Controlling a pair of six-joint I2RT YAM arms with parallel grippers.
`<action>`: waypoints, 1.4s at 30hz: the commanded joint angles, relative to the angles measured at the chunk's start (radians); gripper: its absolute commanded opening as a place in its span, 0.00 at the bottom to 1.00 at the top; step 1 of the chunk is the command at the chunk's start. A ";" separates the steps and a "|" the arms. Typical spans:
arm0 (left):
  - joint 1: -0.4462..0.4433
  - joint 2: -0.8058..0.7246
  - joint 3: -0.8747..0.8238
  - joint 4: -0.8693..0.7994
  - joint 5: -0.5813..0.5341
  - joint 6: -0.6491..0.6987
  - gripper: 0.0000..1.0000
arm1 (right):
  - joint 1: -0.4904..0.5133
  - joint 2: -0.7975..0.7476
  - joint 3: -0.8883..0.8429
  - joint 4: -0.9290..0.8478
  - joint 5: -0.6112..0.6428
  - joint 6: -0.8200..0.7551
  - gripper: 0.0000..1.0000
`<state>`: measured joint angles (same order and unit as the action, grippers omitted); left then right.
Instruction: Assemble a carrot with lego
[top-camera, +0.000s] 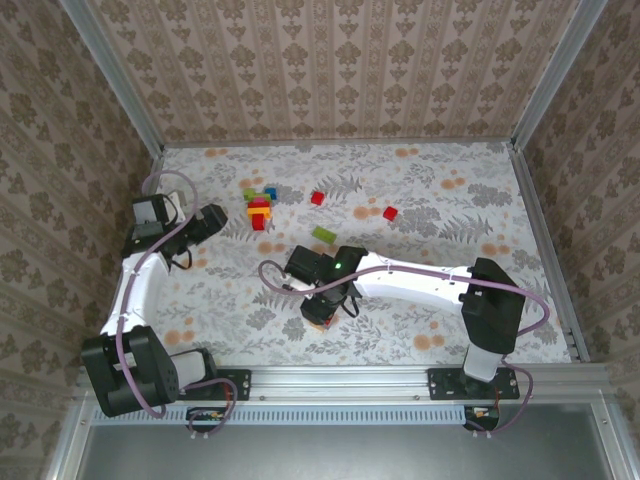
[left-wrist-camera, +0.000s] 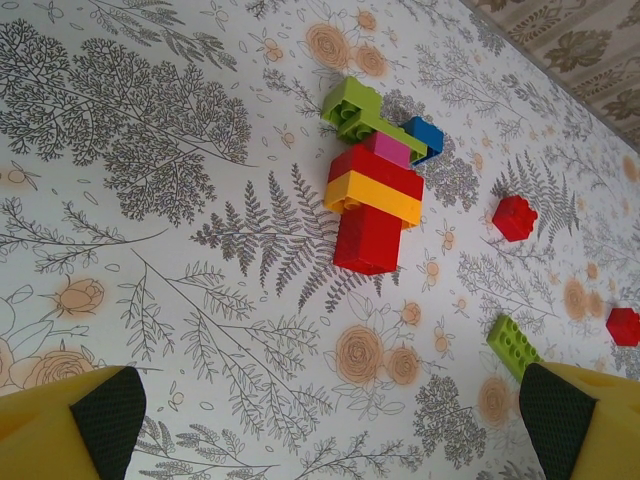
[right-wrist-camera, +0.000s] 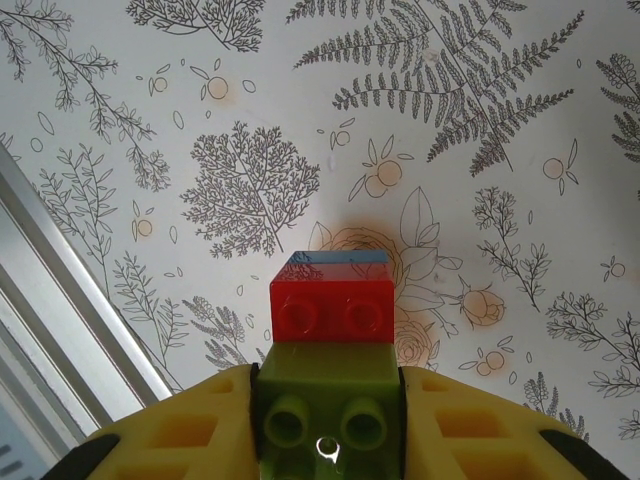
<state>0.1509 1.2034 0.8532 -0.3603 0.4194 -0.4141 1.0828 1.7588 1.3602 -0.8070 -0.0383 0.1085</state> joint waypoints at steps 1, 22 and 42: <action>-0.004 0.001 0.027 -0.005 0.009 0.018 1.00 | 0.022 0.064 -0.048 -0.128 -0.009 -0.008 0.32; -0.002 -0.002 0.027 -0.005 0.015 0.017 1.00 | 0.007 0.150 0.265 -0.266 -0.026 -0.353 0.35; -0.003 -0.001 0.027 -0.004 0.009 0.018 1.00 | -0.118 0.117 0.261 -0.130 -0.019 -0.029 0.34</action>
<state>0.1509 1.2034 0.8532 -0.3603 0.4198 -0.4141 0.9615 1.9064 1.6104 -0.9619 -0.0761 -0.0238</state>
